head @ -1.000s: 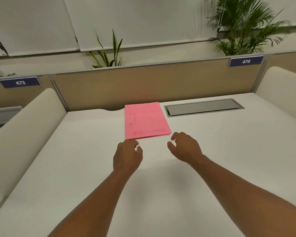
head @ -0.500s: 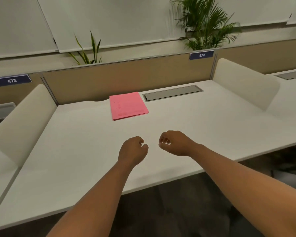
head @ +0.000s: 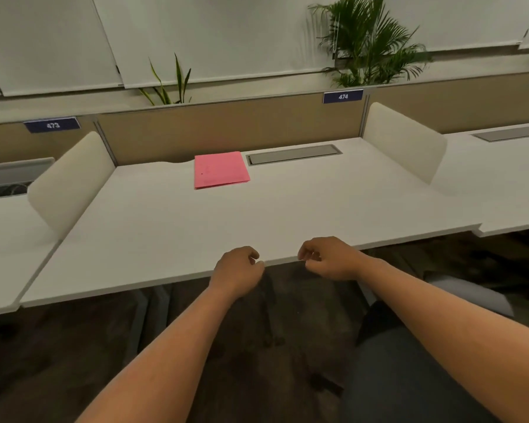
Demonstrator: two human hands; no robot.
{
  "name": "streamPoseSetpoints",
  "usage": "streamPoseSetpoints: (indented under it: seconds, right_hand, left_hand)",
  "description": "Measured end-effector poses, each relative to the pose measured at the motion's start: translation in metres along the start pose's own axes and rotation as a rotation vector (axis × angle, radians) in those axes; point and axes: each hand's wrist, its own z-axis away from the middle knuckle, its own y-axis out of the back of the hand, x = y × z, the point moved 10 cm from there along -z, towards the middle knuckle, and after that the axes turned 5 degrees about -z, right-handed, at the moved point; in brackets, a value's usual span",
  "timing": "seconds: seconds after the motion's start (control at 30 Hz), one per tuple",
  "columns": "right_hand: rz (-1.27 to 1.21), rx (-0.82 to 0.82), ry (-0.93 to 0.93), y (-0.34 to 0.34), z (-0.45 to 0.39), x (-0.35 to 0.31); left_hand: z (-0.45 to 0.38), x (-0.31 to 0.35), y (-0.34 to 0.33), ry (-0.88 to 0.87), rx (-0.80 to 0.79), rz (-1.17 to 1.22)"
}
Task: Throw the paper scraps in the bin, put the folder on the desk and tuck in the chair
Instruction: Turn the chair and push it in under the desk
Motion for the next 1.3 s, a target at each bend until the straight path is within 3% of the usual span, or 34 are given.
streamPoseSetpoints:
  seconds: [0.5,0.87,1.3]
  right_hand:
    - [0.037,0.013,0.132,0.015,0.174,-0.004]
    - [0.122,-0.005,0.116,0.031,0.318,-0.005]
    - [0.297,0.058,-0.076,0.152,0.476,0.098]
  left_hand:
    - [0.165,0.122,-0.033,-0.092,0.039,-0.005]
    - [0.273,0.189,-0.071,-0.137,0.022,0.01]
    - [0.335,0.357,-0.148,-0.308,-0.048,0.046]
